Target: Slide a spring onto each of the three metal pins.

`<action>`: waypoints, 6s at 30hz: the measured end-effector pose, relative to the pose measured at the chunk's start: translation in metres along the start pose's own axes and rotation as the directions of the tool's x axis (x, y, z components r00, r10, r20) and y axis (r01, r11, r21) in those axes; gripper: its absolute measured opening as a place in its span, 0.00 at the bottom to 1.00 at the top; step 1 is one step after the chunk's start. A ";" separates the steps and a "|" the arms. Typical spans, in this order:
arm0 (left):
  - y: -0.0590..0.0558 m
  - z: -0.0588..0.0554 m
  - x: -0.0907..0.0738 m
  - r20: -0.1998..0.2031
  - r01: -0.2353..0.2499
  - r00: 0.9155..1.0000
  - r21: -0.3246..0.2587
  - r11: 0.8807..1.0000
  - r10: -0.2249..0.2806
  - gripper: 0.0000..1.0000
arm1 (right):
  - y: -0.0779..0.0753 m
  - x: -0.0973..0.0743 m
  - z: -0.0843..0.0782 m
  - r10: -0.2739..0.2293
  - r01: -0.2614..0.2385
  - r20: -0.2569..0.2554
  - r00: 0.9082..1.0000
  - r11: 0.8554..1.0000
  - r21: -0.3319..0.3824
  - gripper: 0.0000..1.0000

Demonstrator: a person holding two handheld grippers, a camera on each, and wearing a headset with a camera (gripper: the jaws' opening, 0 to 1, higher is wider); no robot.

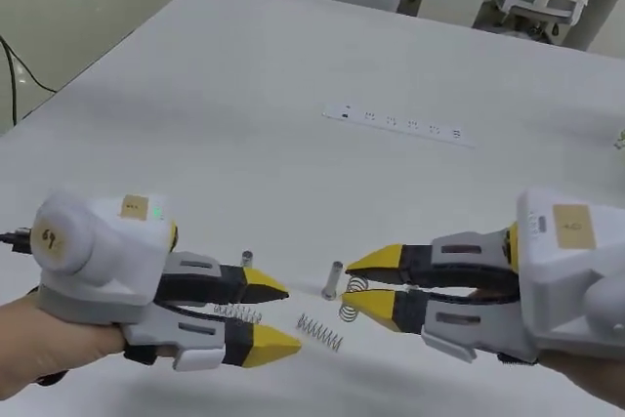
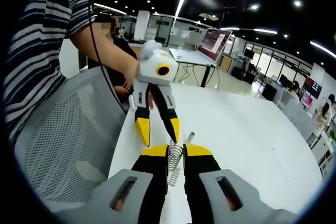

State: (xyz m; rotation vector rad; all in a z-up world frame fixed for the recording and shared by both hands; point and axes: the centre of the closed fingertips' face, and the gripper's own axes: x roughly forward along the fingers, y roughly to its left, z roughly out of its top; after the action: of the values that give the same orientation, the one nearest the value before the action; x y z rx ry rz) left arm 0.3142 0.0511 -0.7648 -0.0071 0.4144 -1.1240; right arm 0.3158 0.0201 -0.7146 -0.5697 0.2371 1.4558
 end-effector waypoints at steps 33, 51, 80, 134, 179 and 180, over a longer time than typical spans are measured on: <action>0.041 -0.015 -0.049 0.026 -0.209 0.977 -0.026 0.978 0.210 0.72 | -0.013 -0.018 -0.023 -0.084 0.086 -0.033 0.996 0.995 0.044 0.08; 0.046 -0.012 -0.048 0.046 -0.236 0.970 -0.049 0.970 0.238 0.98 | -0.037 -0.033 -0.044 -0.184 0.190 -0.065 0.981 0.978 0.086 0.08; 0.048 -0.011 -0.049 0.055 -0.242 0.968 -0.067 0.968 0.245 0.98 | -0.081 -0.042 -0.080 -0.342 0.360 -0.112 0.933 0.903 0.234 0.08; 0.049 -0.005 -0.054 0.076 -0.272 0.958 -0.072 0.959 0.278 0.94 | -0.068 -0.009 -0.144 -0.261 0.322 -0.239 0.935 0.908 0.267 0.08; 0.047 -0.004 -0.053 0.066 -0.258 0.963 -0.076 0.963 0.263 0.93 | -0.062 -0.025 -0.134 -0.265 0.321 -0.192 0.945 0.862 0.392 0.16; 0.047 -0.004 -0.053 0.067 -0.258 0.963 -0.076 0.963 0.263 0.93 | -0.061 -0.026 -0.133 -0.267 0.323 -0.193 0.944 0.862 0.391 0.16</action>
State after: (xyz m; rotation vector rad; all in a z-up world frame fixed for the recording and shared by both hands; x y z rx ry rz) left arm 0.3346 0.1191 -0.7613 -0.0525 0.3725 -0.8471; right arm 0.3971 -0.0696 -0.8015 -0.3309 0.5306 1.0255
